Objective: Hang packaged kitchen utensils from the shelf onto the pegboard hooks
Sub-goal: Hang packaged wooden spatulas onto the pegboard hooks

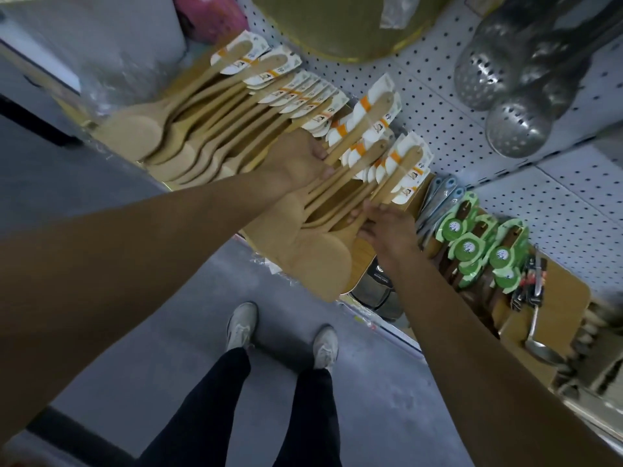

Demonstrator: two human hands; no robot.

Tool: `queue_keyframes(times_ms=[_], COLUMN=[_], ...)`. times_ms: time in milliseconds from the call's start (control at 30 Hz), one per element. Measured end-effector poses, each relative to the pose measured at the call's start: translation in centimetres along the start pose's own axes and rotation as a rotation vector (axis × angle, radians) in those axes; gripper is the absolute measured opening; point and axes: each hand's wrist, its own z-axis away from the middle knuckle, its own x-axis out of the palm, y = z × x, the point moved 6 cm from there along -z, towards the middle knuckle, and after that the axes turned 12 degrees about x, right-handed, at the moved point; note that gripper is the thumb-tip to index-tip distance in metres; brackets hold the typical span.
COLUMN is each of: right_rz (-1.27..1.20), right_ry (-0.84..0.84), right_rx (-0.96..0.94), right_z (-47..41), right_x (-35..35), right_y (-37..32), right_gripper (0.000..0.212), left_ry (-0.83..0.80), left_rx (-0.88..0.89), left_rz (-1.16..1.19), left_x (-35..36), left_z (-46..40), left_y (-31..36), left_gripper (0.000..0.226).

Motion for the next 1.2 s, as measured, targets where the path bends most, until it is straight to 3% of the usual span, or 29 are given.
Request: queue_keyframes(times_ms=[167,333,467,567,667,767,867,1000,1200], right_rz=[-0.073,-0.085,-0.106,0.002,-0.165,-0.252,-0.323,-0.275,-0.282], right_ry=[-0.078,-0.04,0.026,0.219,0.272,0.352,0.385,0.557,0.684], right_rx=[-0.033,0.04,0.116,0.036,0.027,-0.001,-0.083,-0.293,-0.433], right_z=[6.1,11.6,15.7,19.8,23.6,26.4,30.1,35.1,42.5], right_x=[-0.1,-2.9,-7.2,-12.0,-16.3,-21.1,-25.6,-32.4,-42.7], right_y=[0.2,2.1,4.0,4.3,4.9,5.8,7.1,8.9,11.7], right_gripper=[0.011,0.006,0.02,0.015,0.015,0.01,0.008,0.02,0.018], left_ry=[-0.074,-0.219,-0.359,-0.451,-0.541,-0.578,-0.641,-0.706,-0.682], left_rx=[0.023,-0.006,0.029,0.05,0.134,0.25,0.313,0.391,0.598], left_rz=[-0.017,-0.012,-0.026,-0.001,-0.082,-0.145,-0.17,-0.154,-0.112], left_x=[-1.9,-0.2,2.3,4.9,8.1,11.3,15.0,19.9,27.0], left_z=[4.8,10.8,15.9,18.6,21.2,23.8,26.8,30.4,36.5], left_y=[2.5,5.2,9.7,13.5,17.3,20.6,23.8,28.2,35.5], left_gripper=[0.046,0.044,0.037,0.032,0.014,0.01,0.014,0.015,0.024])
